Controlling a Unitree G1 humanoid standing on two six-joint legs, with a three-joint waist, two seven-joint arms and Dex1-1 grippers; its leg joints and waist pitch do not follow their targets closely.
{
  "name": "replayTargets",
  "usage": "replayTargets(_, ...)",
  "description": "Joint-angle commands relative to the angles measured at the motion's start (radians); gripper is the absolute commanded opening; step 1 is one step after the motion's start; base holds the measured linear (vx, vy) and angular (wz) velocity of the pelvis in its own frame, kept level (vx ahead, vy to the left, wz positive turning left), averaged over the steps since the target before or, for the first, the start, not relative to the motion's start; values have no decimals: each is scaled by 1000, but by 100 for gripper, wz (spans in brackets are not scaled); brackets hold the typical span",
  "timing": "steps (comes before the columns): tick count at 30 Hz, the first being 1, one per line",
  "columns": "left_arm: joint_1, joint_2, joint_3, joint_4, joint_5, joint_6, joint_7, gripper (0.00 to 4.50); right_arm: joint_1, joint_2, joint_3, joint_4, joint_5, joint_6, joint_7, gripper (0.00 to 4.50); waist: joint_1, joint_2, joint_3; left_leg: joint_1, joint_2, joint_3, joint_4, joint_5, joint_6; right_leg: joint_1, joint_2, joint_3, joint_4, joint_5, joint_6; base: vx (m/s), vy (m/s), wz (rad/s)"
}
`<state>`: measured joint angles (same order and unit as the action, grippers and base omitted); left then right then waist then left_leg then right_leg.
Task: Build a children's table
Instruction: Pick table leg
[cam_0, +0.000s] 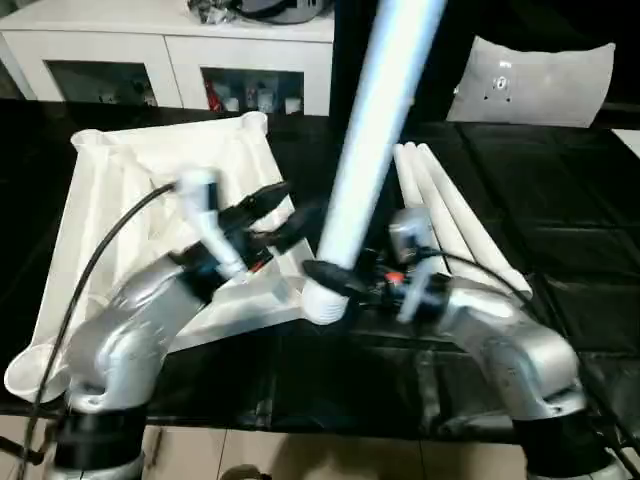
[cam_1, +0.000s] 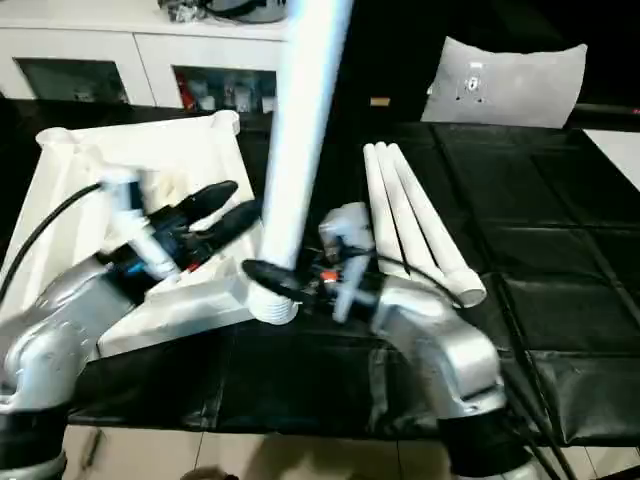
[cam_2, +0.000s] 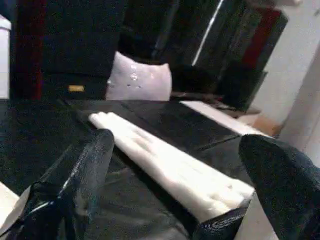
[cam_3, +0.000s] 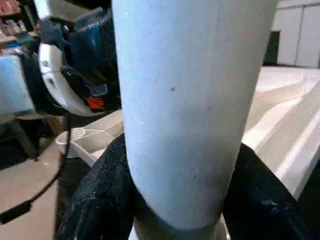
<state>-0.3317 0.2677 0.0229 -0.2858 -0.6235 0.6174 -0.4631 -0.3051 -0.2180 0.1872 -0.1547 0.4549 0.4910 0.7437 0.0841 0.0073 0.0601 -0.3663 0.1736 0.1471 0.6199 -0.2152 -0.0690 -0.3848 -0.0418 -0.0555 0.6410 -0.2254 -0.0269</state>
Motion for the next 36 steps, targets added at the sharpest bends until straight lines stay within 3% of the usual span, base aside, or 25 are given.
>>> replayTargets(1, -21, 3, -57, -56, 4, 31, -6, 450, -5, 4, 15, 9, -33, -28, -15, 189, -6, 9, -60, 1, 50, -11, -76, -69, -12, 52, -89, 60, -79, -68, -159, 0, 0, 0)
replayTargets(6, -13, 32, -124, -120, 48, 40, -25, 450, -13, 7, 9, 39, -60, -46, -45, 189, -7, 12, -56, 3, 50, -12, -80, -115, -13, 49, -89, 60, -87, -136, -153, 0, 0, 0)
replayTargets(8, -12, 49, -163, -133, 101, 39, -4, 450, -17, 9, 9, 49, -72, -56, -55, 189, -7, 21, -55, 4, 51, -15, -81, -123, -19, 48, -88, 60, -86, -138, -153, 0, 0, 0)
replayTargets(10, -13, 51, -169, -133, 110, 44, 6, 450, -16, 12, 10, 50, -75, -60, -58, 189, -9, 17, -54, 3, 48, -13, -81, -130, -19, 48, -86, 60, -88, -143, -150, 0, 0, 0)
replayTargets(12, -20, 42, -159, -117, 141, 35, 39, 450, -12, 22, 7, 49, -80, -69, -68, 189, -8, 22, -55, 2, 49, -14, -79, -119, -20, 49, -88, 60, -86, -126, -155, 0, 0, 0)
replayTargets(19, 15, 79, -61, -67, 154, -32, 20, 450, 10, 39, -40, 19, -62, -28, -139, 189, -12, 22, -52, -1, 45, -15, -80, -111, -16, 50, -86, 59, -84, -104, -160, 0, 0, 0)
replayTargets(22, 57, 131, -52, -49, 170, -62, -34, 450, 19, 40, -55, 5, -63, -11, -167, 189, -18, 29, -50, 2, 46, -17, -83, -125, -20, 47, -87, 59, -88, -128, -156, 0, 0, 0)
replayTargets(23, 109, 200, -68, -29, 203, -103, -110, 450, 29, 37, -65, -15, -65, 33, -202, 189, -22, 29, -48, 1, 45, -18, -86, -132, -16, 46, -85, 59, -90, -136, -151, 0, 0, 0)
replayTargets(24, 121, 216, -71, -25, 211, -113, -128, 450, 32, 36, -68, -20, -66, 43, -210, 189, -24, 26, -48, -1, 43, -18, -87, -128, -13, 49, -84, 59, -90, -140, -144, 0, 0, 0)
replayTargets(26, 170, 267, -81, -14, 196, -116, -218, 421, 40, 34, -74, -31, -73, 62, -234, 189, -30, 32, -49, 5, 45, -16, -89, -130, -20, 43, -84, 59, -88, -143, -144, 0, 0, 0)
replayTargets(31, 235, 405, -182, 78, 277, -190, -364, 395, 61, -4, -37, -38, -131, 43, -232, 189, -28, 35, -46, 10, 47, -14, -93, -166, -26, 39, -86, 63, -89, -139, -153, 0, 0, 0)
replayTargets(35, 246, 427, -203, 127, 305, -215, -389, 351, 67, 4, -44, -34, -147, 33, -263, 189, -28, 39, -47, 12, 50, -14, -94, -159, -33, 40, -88, 63, -84, -105, -168, 0, 0, 0)
replayTargets(36, 239, 419, -203, 164, 326, -259, -385, 351, 66, 3, -42, -30, -157, 25, -271, 189, -29, 35, -48, 10, 49, -14, -94, -158, -32, 42, -88, 63, -85, -103, -169, 0, 0, 0)
